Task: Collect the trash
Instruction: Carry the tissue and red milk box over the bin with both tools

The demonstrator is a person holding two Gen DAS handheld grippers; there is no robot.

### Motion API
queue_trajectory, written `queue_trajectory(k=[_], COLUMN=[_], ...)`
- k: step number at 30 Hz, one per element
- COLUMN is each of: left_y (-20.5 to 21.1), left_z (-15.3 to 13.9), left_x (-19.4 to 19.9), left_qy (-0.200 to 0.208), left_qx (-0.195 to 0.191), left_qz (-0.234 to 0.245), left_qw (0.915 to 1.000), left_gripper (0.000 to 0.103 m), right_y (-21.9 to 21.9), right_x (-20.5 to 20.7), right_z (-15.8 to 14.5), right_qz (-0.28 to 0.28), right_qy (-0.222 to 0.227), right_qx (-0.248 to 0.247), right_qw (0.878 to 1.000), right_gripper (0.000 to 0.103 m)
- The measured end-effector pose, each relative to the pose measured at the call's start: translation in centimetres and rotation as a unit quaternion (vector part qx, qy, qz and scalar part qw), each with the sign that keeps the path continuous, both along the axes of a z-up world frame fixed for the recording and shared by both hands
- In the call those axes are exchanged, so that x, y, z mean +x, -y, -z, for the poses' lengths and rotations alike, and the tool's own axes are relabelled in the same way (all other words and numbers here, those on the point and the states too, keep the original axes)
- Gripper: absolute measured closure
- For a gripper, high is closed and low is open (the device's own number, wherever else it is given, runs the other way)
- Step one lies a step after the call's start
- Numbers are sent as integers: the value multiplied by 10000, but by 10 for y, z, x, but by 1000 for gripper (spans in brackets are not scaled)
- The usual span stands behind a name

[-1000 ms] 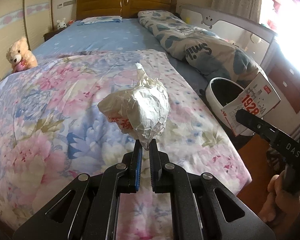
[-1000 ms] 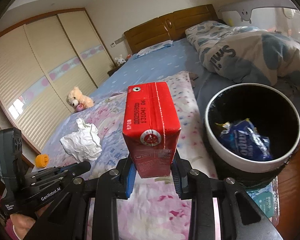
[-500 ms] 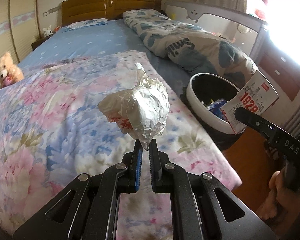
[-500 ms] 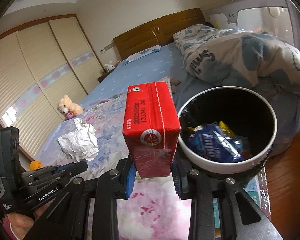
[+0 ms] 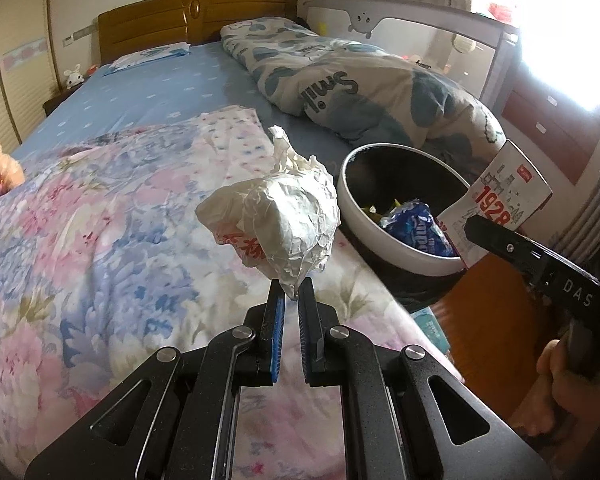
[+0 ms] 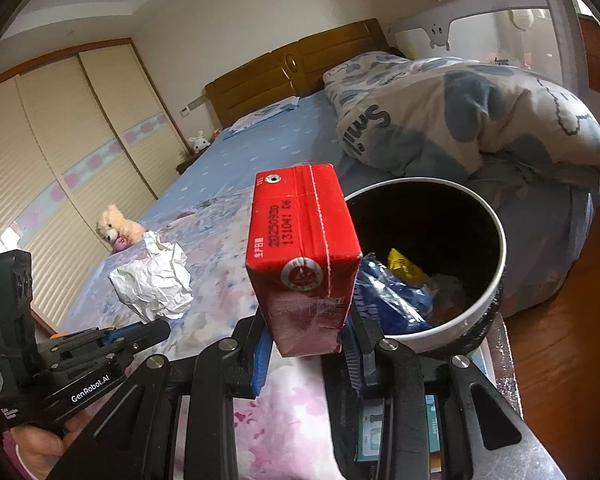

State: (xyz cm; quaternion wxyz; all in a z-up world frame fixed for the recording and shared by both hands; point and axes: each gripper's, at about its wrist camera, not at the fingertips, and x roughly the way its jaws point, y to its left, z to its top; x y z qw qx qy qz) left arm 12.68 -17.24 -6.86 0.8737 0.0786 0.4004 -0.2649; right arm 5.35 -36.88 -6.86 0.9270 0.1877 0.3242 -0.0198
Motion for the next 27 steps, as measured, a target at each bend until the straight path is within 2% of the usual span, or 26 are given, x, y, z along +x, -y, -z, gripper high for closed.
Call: queue_trajectory(k=[27], left_y=[50], left_z=[-6], left_x=[1], left_qy=[70], left_qx=[53], left_qz=[406], left_qw=[9991], left_gripper=[97], right_y=[30], right_x=[-2], right_z=[0], right_qz=[211], right_qy=[7], right_qx=[26], right_qw=[9998], right_gripper=[72])
